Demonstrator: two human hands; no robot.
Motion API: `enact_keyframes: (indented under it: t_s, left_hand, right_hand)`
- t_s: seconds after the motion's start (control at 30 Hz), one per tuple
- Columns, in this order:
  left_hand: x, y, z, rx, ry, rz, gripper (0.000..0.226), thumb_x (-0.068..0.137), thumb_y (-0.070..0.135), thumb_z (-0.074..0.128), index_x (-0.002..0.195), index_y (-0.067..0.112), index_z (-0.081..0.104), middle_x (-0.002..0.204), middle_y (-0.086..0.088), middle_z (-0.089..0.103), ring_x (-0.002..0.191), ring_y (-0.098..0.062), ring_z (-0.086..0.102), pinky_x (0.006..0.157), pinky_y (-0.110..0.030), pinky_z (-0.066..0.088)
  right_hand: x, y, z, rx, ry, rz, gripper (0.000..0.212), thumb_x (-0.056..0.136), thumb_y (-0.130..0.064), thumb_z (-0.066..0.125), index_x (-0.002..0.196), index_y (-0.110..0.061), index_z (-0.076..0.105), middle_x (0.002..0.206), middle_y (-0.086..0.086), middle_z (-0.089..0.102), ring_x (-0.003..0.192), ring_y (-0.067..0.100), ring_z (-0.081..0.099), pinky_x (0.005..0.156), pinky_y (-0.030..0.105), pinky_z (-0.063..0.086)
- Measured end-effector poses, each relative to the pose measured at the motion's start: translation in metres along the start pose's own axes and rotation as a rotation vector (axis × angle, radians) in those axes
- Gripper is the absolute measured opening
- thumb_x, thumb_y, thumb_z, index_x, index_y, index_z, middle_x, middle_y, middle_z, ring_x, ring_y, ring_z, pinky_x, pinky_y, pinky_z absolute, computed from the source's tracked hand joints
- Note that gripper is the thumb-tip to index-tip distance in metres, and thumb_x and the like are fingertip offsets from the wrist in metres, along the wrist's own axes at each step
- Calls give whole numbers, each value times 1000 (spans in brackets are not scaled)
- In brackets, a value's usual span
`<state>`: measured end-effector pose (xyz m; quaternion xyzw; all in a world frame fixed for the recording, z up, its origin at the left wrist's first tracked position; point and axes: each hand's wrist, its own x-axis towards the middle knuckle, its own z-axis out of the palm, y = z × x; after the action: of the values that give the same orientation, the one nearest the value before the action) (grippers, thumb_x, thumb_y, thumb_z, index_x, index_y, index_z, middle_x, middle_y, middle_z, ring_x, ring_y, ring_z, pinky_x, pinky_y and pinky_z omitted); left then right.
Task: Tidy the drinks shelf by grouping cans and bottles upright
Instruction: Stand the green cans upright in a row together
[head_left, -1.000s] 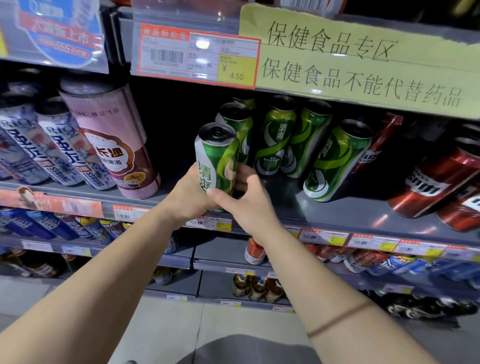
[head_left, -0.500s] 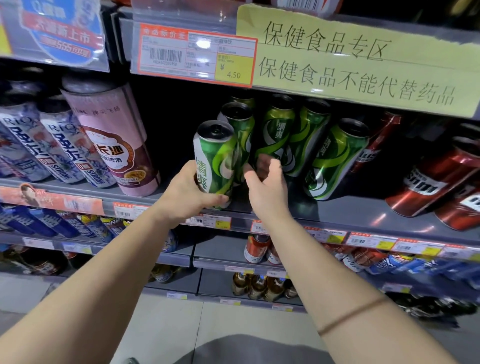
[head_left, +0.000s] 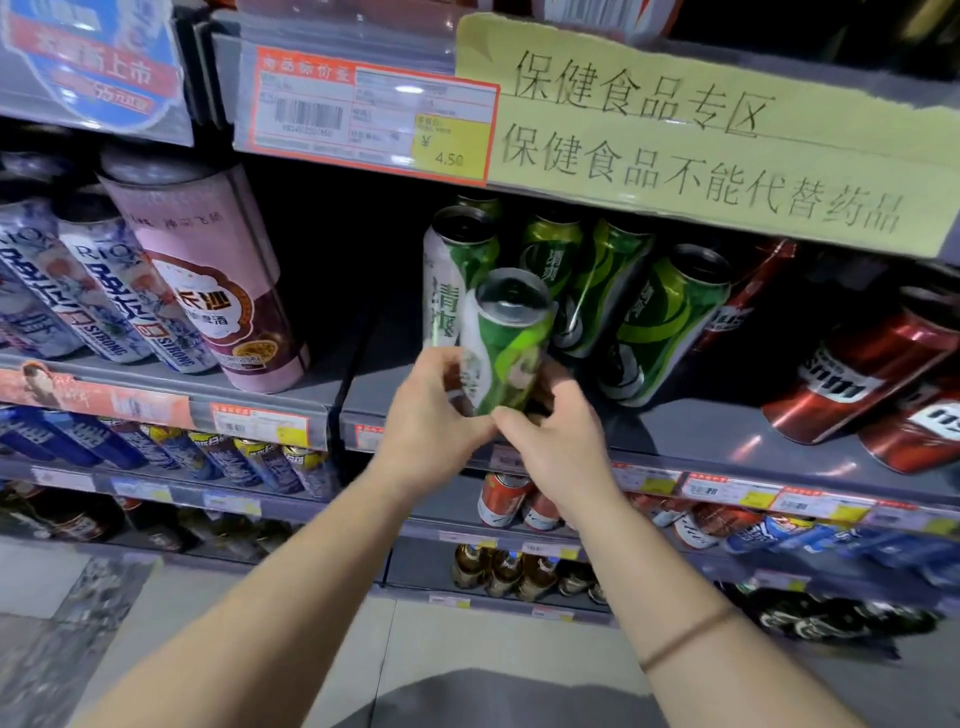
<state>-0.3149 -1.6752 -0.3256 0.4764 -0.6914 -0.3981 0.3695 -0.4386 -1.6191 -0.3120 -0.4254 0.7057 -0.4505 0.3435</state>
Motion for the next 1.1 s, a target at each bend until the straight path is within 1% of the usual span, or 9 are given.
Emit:
enact_keyframes:
  t_s: [0.07,0.17,0.23,0.37,0.5,0.67,0.83,0.97,1.1]
  left_hand:
    - [2,7,28,40,28,47,47,72,17,79,114,24,60,100,20,58,103,0,56,84,-17,48]
    - [10,17,57,111,89,51,37,73,22,75,107,22,64,95,6,60,99,-15,52,82,-32,50]
    - [14,25,66,113,163,4,33,73,25,79,97,18,58,91,4,57,91,-13,51,74,-26,46]
    - [12,35,74,11,251,-74,42,75,21,84,101,23,52,88,13,53,79,5,53,67,-7,42]
    - [11,31,78,51,336,-149,48,80,27,80,117,14,53,106,4,50,92,-10,47,81,-19,41]
    - [13,22,60,102,376,-160,47,76,26,83,106,12,50,101,0,48,91,-16,48,77,-23,39]
    - [25,-2,13,111,499,-191,52,70,15,77,114,11,49,110,-4,47,102,-21,49,89,-31,45]
    - [54,-13,-4,9,251,-247,83,62,17,86,132,12,44,119,-2,62,109,-18,61,91,-26,48]
    - [65,-17,-3,95,78,-277,67,64,29,89,121,17,55,103,6,69,96,-17,66,91,-37,54]
  right_hand:
    - [4,9,-18,-45,55,6,40,66,-45,66,104,-37,57,99,-8,70,93,14,67,84,47,56]
    - [12,17,-39,-26,52,-24,38,79,-32,71,115,-31,61,108,-11,69,92,-3,65,88,34,55]
    - [13,18,-53,17,225,-68,29,81,-22,73,107,-26,61,106,-8,67,92,-3,63,87,27,53]
    - [23,37,-88,-49,645,-45,40,74,-27,78,102,-21,50,105,5,59,96,21,59,91,47,48]
    - [46,47,-108,-118,322,161,77,69,-38,83,131,-16,42,125,3,55,112,20,53,93,37,46]
    - [56,43,-99,-176,265,122,46,74,-34,81,104,-14,53,77,-13,52,81,18,54,69,30,43]
    - [46,41,-84,-188,244,109,45,77,-31,79,100,-22,40,97,-3,54,89,17,54,79,31,44]
    - [51,32,-71,-232,215,123,55,69,-42,81,107,-15,51,105,0,59,96,21,58,85,39,51]
    - [54,25,-59,-222,181,118,63,58,-47,81,107,-17,56,104,3,65,94,24,63,84,42,55]
